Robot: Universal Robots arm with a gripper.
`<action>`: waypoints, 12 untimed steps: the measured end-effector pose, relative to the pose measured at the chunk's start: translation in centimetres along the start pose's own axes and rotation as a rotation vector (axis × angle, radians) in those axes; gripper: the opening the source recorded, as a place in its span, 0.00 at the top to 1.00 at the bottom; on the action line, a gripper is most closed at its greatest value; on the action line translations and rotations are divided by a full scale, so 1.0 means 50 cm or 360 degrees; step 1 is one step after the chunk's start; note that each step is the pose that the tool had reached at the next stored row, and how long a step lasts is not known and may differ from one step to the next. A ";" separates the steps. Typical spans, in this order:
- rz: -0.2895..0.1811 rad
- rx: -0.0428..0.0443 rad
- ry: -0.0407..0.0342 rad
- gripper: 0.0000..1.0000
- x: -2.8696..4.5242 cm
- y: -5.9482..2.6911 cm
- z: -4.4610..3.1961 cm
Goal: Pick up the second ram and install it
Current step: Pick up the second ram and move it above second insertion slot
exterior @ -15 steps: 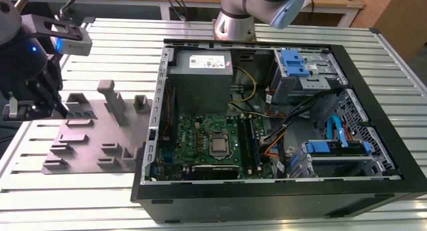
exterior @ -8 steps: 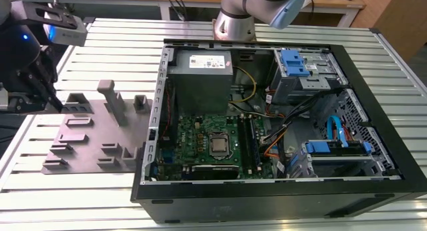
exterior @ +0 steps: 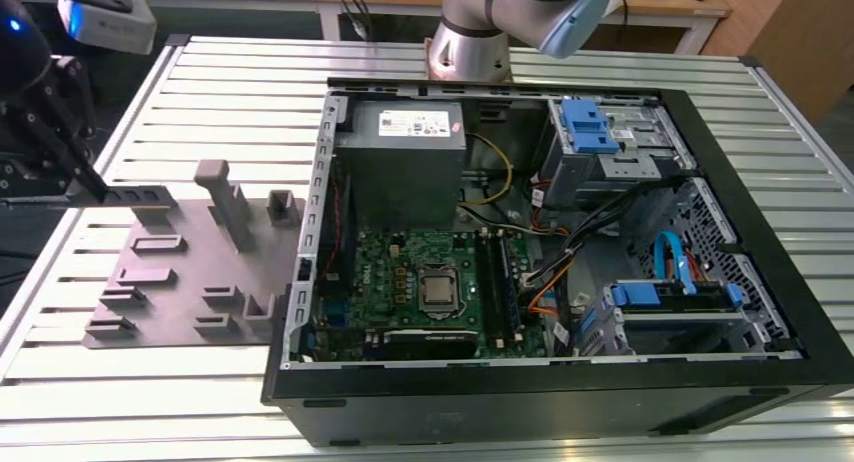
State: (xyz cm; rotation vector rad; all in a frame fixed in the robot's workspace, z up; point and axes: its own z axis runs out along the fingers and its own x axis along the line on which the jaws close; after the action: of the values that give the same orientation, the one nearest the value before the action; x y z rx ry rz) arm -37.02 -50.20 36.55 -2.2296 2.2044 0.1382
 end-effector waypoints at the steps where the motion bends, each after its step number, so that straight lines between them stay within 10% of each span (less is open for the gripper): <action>1: 0.0000 0.0000 0.0000 0.89 -0.001 0.001 -0.009; 12: 0.0000 0.0000 0.0001 0.89 -0.002 0.001 -0.027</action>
State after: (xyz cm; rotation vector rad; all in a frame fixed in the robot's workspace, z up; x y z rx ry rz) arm -37.01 -50.20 37.91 -2.2297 2.2049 0.1380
